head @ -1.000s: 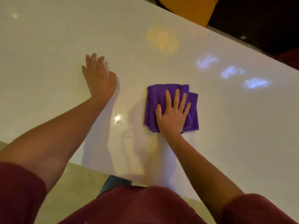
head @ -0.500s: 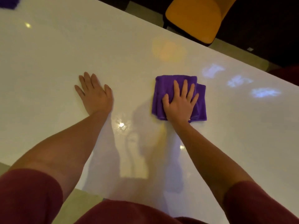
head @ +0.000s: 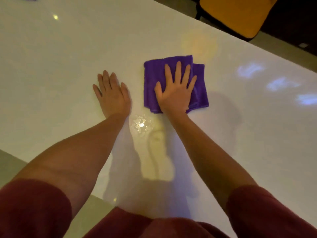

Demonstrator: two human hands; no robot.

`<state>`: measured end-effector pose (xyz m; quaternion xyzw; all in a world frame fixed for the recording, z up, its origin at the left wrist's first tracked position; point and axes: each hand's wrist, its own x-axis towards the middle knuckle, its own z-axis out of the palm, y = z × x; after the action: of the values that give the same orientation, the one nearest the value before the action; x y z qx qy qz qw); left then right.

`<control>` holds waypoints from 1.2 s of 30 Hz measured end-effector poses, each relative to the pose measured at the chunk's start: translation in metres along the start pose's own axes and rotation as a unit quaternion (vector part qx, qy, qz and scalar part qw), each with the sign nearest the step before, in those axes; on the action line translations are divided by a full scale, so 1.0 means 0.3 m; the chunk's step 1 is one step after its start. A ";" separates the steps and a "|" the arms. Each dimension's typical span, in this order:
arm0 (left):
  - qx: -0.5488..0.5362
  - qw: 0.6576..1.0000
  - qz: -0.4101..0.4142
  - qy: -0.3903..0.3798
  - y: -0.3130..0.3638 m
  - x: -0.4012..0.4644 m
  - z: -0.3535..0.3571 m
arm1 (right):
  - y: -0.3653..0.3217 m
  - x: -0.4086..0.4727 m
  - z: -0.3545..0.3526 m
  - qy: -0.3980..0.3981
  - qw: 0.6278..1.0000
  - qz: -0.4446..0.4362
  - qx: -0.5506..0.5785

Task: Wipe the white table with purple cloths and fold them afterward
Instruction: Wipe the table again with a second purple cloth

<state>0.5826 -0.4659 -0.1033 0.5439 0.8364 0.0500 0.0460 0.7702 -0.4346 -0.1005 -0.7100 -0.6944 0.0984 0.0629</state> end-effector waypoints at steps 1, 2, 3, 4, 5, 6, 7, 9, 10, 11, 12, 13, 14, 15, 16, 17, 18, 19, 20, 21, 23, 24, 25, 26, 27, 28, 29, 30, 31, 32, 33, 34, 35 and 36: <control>-0.005 1.000 0.002 0.002 0.001 -0.002 -0.001 | 0.001 -0.113 0.006 -0.004 1.000 -0.016 0.005; -0.007 1.000 0.003 0.003 0.003 -0.001 -0.002 | 0.014 -0.227 0.011 -0.009 1.000 -0.027 0.012; -0.008 1.000 0.003 0.001 0.004 0.000 -0.002 | 0.039 -0.340 0.015 -0.016 0.999 -0.034 0.019; -0.008 1.000 0.001 -0.002 0.003 0.001 -0.002 | 0.075 -0.446 0.017 -0.026 0.999 -0.040 0.021; -0.009 1.000 -0.002 -0.005 0.003 0.000 -0.001 | 0.119 -0.536 0.014 -0.036 0.998 -0.044 0.018; -0.010 1.000 -0.004 -0.007 0.003 -0.001 -0.001 | 0.166 -0.598 0.007 -0.043 0.998 -0.045 0.009; -0.012 1.000 -0.005 -0.007 0.004 -0.002 -0.001 | 0.210 -0.622 -0.001 -0.045 0.998 -0.043 -0.002; -0.015 1.000 -0.003 0.000 0.005 0.000 0.001 | 0.276 -0.552 -0.020 -0.028 0.999 -0.019 -0.015; -0.015 1.000 0.000 0.003 0.006 0.002 0.003 | 0.295 -0.469 -0.033 -0.009 1.000 0.003 -0.020; -0.013 1.000 0.003 0.003 0.005 0.005 0.006 | 0.307 -0.365 -0.046 0.011 0.999 0.034 -0.023; -0.012 1.000 0.004 0.001 0.003 0.009 0.010 | 0.314 -0.245 -0.059 0.020 0.997 0.072 -0.020; -0.011 1.000 0.005 -0.004 -0.002 0.012 0.014 | 0.315 -0.120 -0.070 0.019 0.993 0.113 -0.014; -0.009 1.000 0.004 -0.009 -0.005 0.013 0.018 | 0.309 0.005 -0.077 0.015 0.988 0.151 -0.009; -0.004 1.000 0.005 -0.009 -0.006 0.015 0.023 | 0.291 0.121 -0.079 0.011 0.983 0.181 -0.004; 0.000 1.000 0.009 -0.007 -0.006 0.015 0.028 | 0.260 0.218 -0.074 0.004 0.980 0.201 0.000; 0.002 1.000 0.013 -0.007 -0.007 0.016 0.032 | 0.214 0.292 -0.064 0.000 0.978 0.210 0.002; 0.002 1.000 0.017 -0.009 -0.008 0.016 0.035 | 0.157 0.340 -0.050 -0.004 0.978 0.209 -0.001; -0.003 1.000 0.021 -0.011 -0.008 0.018 0.035 | 0.087 0.364 -0.031 -0.005 0.980 0.199 -0.007; -0.012 1.000 0.022 -0.015 -0.011 0.022 0.033 | 0.006 0.362 -0.011 -0.007 0.983 0.182 -0.011; -0.025 0.999 0.022 -0.022 -0.015 0.026 0.024 | -0.075 0.333 0.009 -0.008 0.987 0.159 -0.013; -0.080 0.996 0.022 -0.027 -0.020 0.026 -0.007 | -0.206 0.209 0.043 -0.001 0.993 0.113 -0.026; -0.133 0.991 0.021 -0.025 -0.029 0.020 -0.027 | -0.251 0.127 0.054 0.002 0.995 0.097 -0.031; -0.196 0.980 0.023 -0.021 -0.047 0.018 -0.048 | -0.284 0.039 0.063 0.005 0.996 0.086 -0.032; -0.260 0.965 0.030 -0.015 -0.079 0.025 -0.071 | -0.310 -0.055 0.073 0.007 0.996 0.084 -0.031; -0.312 0.949 0.039 -0.005 -0.124 0.045 -0.093 | -0.335 -0.156 0.083 0.009 0.996 0.085 -0.032; -0.336 0.940 0.050 0.008 -0.182 0.082 -0.112 | -0.365 -0.256 0.094 0.008 0.996 0.085 -0.038; -0.333 0.941 0.058 0.022 -0.248 0.134 -0.128 | -0.400 -0.352 0.109 0.004 0.996 0.081 -0.046; -0.310 0.948 0.061 0.032 -0.319 0.200 -0.141 | -0.434 -0.435 0.126 -0.003 0.996 0.071 -0.051; -0.274 0.959 0.055 0.037 -0.390 0.279 -0.148 | -0.462 -0.498 0.141 -0.009 0.997 0.056 -0.053; -0.232 0.971 0.039 0.035 -0.463 0.366 -0.151 | -0.486 -0.534 0.155 -0.016 0.998 0.038 -0.054; -0.191 0.981 0.014 0.026 -0.539 0.447 -0.153 | -0.501 -0.550 0.165 -0.021 0.998 0.018 -0.054; -0.158 0.987 -0.020 0.014 -0.617 0.516 -0.154 | -0.508 -0.545 0.167 -0.024 0.998 -0.005 -0.052; -0.135 0.989 -0.054 0.006 -0.690 0.567 -0.153 | -0.511 -0.521 0.166 -0.021 0.998 -0.030 -0.048; -0.117 0.990 -0.078 0.002 -0.754 0.601 -0.149 | -0.513 -0.479 0.163 -0.014 0.998 -0.053 -0.041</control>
<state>0.2990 -0.3938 -0.0934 0.4680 0.8647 0.1448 0.1110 0.6069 -0.5761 -0.1058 -0.6730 -0.7351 0.0763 0.0293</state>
